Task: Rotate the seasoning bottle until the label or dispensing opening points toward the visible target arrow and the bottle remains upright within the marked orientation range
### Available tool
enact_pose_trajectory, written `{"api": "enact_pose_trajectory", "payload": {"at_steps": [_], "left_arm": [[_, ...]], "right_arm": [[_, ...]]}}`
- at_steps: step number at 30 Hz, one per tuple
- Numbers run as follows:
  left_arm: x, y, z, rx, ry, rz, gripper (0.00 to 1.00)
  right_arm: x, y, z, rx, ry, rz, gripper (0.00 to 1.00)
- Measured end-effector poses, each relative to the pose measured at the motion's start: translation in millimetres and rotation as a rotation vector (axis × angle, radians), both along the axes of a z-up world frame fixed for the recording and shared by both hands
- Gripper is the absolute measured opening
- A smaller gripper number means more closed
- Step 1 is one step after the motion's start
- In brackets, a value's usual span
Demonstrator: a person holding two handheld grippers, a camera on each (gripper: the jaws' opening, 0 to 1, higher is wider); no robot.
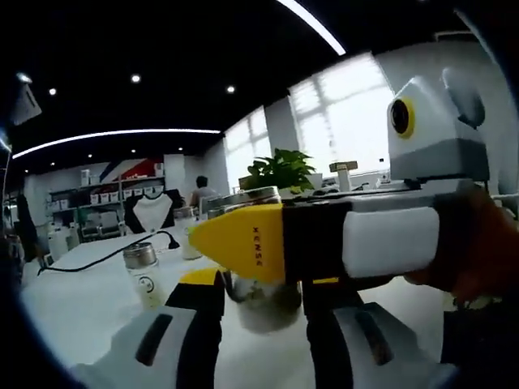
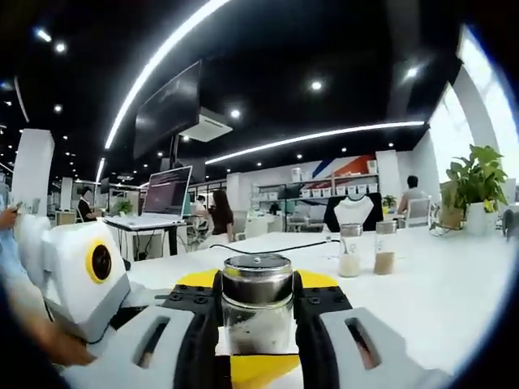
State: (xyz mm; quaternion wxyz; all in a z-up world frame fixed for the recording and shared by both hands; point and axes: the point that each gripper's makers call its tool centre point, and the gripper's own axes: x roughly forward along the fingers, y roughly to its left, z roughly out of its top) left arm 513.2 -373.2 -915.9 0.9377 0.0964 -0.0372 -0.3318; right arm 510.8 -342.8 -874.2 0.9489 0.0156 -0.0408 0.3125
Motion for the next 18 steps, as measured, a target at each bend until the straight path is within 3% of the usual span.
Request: {"api": "enact_pose_trajectory", "payload": {"at_steps": [12, 16, 18], "left_arm": [[3.9, 9, -2.4, -0.055, 0.021, 0.036, 0.37], [2.3, 11, -5.5, -0.070, 0.067, 0.004, 0.37], [3.0, 14, -5.7, -0.068, 0.077, -0.022, 0.36]], "right_arm": [[-2, 3, 2.1, 0.038, -0.020, -0.066, 0.32], [-2, 5, -0.8, 0.003, -0.008, -0.037, 0.32], [-5, 8, -1.1, -0.008, -0.013, 0.017, 0.32]]}}
